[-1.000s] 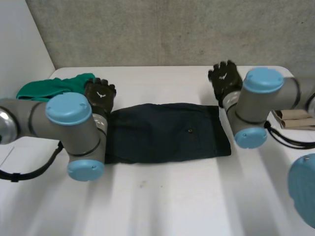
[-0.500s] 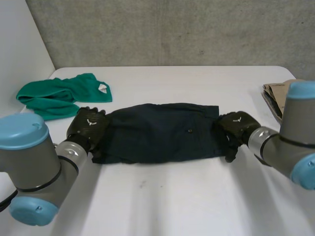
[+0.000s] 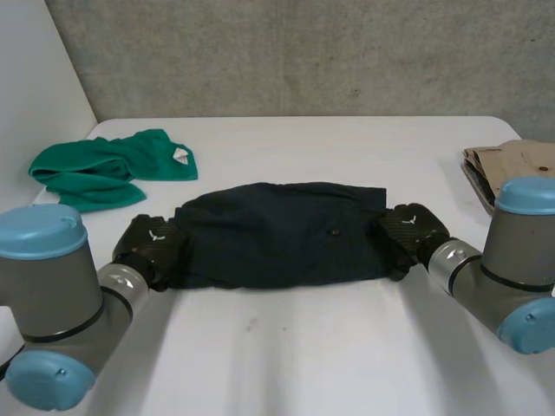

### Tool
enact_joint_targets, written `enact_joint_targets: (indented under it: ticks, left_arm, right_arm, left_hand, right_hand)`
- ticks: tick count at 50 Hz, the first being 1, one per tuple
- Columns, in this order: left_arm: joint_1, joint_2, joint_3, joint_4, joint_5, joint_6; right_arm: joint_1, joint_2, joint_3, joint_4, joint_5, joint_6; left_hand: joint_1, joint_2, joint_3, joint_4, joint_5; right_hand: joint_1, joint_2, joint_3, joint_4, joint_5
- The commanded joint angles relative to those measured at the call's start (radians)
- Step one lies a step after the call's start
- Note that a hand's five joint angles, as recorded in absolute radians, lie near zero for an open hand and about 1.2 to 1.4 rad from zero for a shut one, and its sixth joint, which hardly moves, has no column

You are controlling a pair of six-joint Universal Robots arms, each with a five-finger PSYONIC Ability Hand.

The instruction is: Fold the laundry.

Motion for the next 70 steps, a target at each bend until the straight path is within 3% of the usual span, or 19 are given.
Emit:
enact_joint_targets:
  ticks: [1, 2, 10, 20, 26, 29, 33, 35, 36, 38, 45, 52, 70]
  left_arm:
    - [-0.009, 0.050, -0.006, -0.065, -0.006, -0.002]
    - [-0.008, 0.056, -0.006, -0.065, -0.006, -0.002]
    - [-0.008, 0.120, -0.006, -0.064, -0.006, -0.023]
    - [-0.014, 0.174, -0.005, -0.064, -0.006, -0.034]
    - [-0.032, 0.182, -0.005, -0.065, -0.006, -0.042]
    - [-0.037, 0.183, 0.003, -0.061, -0.003, -0.060]
    - [-0.043, 0.183, 0.017, -0.059, -0.001, -0.091]
    - [-0.044, 0.183, 0.020, -0.058, -0.001, -0.102]
    - [-0.046, 0.183, 0.022, -0.058, -0.003, -0.111]
    - [-0.047, 0.183, 0.022, -0.058, -0.003, -0.117]
    - [-0.063, 0.182, 0.011, -0.058, -0.003, -0.122]
    - [-0.063, 0.180, 0.011, -0.055, -0.001, -0.141]
    - [-0.061, 0.166, 0.005, -0.053, 0.000, -0.166]
  right_arm:
    - [0.008, 0.047, -0.016, -0.036, 0.006, -0.002]
    - [0.006, 0.047, -0.017, -0.042, 0.009, -0.002]
    - [-0.018, -0.024, 0.018, -0.059, 0.023, -0.002]
    - [-0.253, -0.172, 0.101, -0.038, 0.003, -0.032]
    - [-0.349, -0.177, 0.086, -0.009, -0.002, -0.175]
    - [-0.304, -0.212, 0.047, -0.001, -0.008, -0.276]
    - [-0.189, -0.238, -0.003, 0.004, 0.008, -0.258]
    - [-0.146, -0.246, -0.005, 0.008, 0.009, -0.212]
    - [-0.108, -0.248, 0.003, 0.013, 0.008, -0.139]
    - [-0.081, -0.246, 0.010, 0.017, 0.006, -0.056]
    - [-0.047, -0.234, 0.089, 0.005, -0.012, 0.176]
    - [-0.044, -0.113, 0.109, -0.018, -0.009, 0.158]
    - [-0.026, 0.001, 0.055, -0.075, -0.011, 0.135]
  left_hand:
    - [-0.378, -0.400, -0.398, -0.402, -0.391]
    - [-0.404, -0.426, -0.425, -0.428, -0.418]
    - [-0.457, -0.479, -0.478, -0.481, -0.471]
    - [-0.583, -0.605, -0.604, -0.607, -0.597]
    - [-0.742, -0.764, -0.762, -0.766, -0.756]
    - [-0.783, -0.805, -0.804, -0.807, -0.797]
    - [-0.783, -0.805, -0.804, -0.807, -0.797]
    - [-0.780, -0.802, -0.801, -0.804, -0.794]
    - [-0.777, -0.799, -0.798, -0.802, -0.791]
    - [-0.777, -0.799, -0.798, -0.801, -0.791]
    - [-0.780, -0.802, -0.801, -0.804, -0.794]
    - [-0.780, -0.802, -0.801, -0.804, -0.794]
    - [-0.780, -0.802, -0.801, -0.804, -0.794]
  right_hand:
    - [0.712, 0.601, 0.602, 0.604, 0.626]
    - [0.870, 0.759, 0.760, 0.762, 0.783]
    - [0.871, 0.760, 0.761, 0.763, 0.785]
    - [0.871, 0.760, 0.761, 0.763, 0.785]
    - [0.871, 0.760, 0.761, 0.763, 0.785]
    - [0.871, 0.760, 0.761, 0.763, 0.785]
    - [0.871, 0.760, 0.761, 0.763, 0.785]
    - [0.493, 0.382, 0.383, 0.385, 0.406]
    - [0.154, 0.043, 0.044, 0.046, 0.067]
    - [0.074, -0.037, -0.036, -0.034, -0.012]
    - [0.091, -0.020, -0.019, -0.017, 0.005]
    - [0.127, 0.016, 0.017, 0.019, 0.040]
    - [0.238, 0.127, 0.128, 0.130, 0.152]
